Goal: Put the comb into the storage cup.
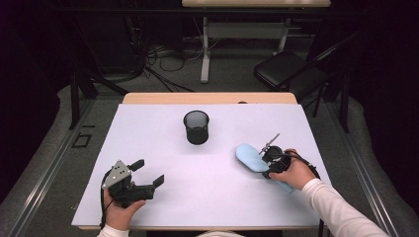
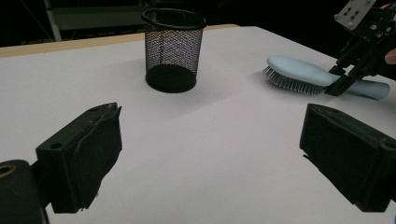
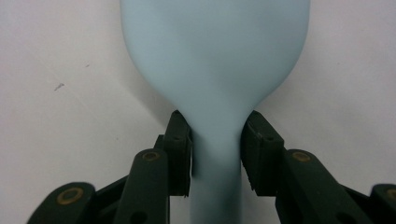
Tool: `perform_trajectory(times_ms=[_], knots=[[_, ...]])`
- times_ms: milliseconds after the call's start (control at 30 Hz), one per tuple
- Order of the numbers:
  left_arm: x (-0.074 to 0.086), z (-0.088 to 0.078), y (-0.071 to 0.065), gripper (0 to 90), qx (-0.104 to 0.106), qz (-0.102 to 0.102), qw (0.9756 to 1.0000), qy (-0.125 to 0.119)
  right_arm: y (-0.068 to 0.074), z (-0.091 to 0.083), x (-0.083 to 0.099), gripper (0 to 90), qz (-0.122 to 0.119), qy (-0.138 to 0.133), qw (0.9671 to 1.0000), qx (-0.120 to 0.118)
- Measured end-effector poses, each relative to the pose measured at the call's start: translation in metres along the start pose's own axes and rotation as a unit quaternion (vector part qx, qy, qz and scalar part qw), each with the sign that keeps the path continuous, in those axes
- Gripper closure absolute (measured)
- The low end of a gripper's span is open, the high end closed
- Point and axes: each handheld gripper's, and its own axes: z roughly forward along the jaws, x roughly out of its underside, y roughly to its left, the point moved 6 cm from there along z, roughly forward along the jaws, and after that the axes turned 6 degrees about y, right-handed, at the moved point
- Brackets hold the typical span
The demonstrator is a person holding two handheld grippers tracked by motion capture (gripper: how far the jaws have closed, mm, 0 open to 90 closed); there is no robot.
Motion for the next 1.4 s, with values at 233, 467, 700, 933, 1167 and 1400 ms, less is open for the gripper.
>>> perform_trajectory(times_ms=[233, 467, 700, 933, 1167, 1400], knots=[[0.0001, -0.0002, 0.0003, 5.8, -0.001, 0.000, 1.0000, 0.000, -0.0007, 0.0001, -0.0008, 67.8, -0.003, 0.000, 1.0000, -0.004], [0.0001, -0.0001, 0.0001, 5.8, -0.001, 0.000, 1.0000, 0.000, -0.0017, 0.0003, -0.0003, 68.3, 0.001, -0.005, 0.9999, -0.009], [0.0002, 0.0005, -0.0003, 5.8, 0.001, 0.000, 1.0000, 0.000, -0.0013, -0.0002, 0.0006, 68.9, 0.007, -0.008, 0.9999, -0.011], [0.0002, 0.0005, -0.0001, 5.8, 0.001, 0.000, 1.0000, 0.001, -0.0004, -0.0002, 0.0009, 69.2, 0.009, -0.013, 0.9998, -0.009], [0.0002, 0.0005, -0.0001, 5.8, 0.000, -0.001, 1.0000, 0.000, 0.0004, -0.0020, 0.0025, 69.4, 0.012, -0.006, 0.9999, -0.008], [0.0003, 0.0006, 0.0002, 5.8, 0.000, -0.001, 1.0000, 0.001, 0.0015, -0.0022, 0.0030, 69.4, 0.011, -0.026, 0.9996, -0.003]])
